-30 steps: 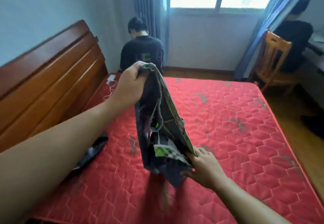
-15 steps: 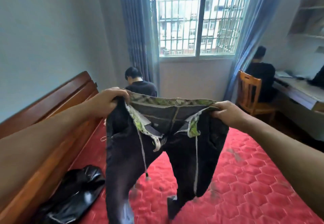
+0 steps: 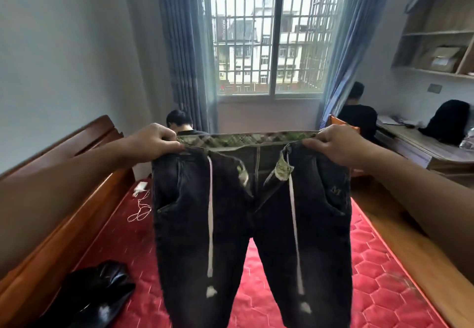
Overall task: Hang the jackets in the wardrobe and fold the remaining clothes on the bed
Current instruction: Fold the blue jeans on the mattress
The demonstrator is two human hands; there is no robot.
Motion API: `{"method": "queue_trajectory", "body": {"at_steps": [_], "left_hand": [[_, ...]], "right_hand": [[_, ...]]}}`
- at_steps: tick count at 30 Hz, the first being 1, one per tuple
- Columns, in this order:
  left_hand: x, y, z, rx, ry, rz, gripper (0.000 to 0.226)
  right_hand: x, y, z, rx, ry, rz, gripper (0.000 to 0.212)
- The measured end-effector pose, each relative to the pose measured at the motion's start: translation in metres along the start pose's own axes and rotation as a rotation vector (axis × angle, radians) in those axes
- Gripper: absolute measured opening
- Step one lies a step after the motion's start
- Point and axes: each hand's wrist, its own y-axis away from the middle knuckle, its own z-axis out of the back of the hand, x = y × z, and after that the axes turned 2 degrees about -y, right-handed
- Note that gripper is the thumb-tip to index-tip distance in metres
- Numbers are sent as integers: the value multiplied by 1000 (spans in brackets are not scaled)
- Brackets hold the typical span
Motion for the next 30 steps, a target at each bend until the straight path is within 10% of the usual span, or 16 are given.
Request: {"method": "queue_trajectory", "body": {"at_steps": [7,15,22,26,30], "left_hand": [[-14,-16,-60,173,105,356,19],[-94,2,-130,213,976,304,17],[-105,23,-164,190,589,0,64],[-100,18,-177,-47,198,-139,64],[-82,18,-175,-45,118,-197,43]], "right_hand": [[-4,-10,-32,223,-132,-402,43],[47,4,-73,267,-1132,-585,14],[61,20,-77,336,-1462,-561,38],[59,28,-78,377,-1339,-517,22],[37,34,-73,345,-618,-381,20]]}}
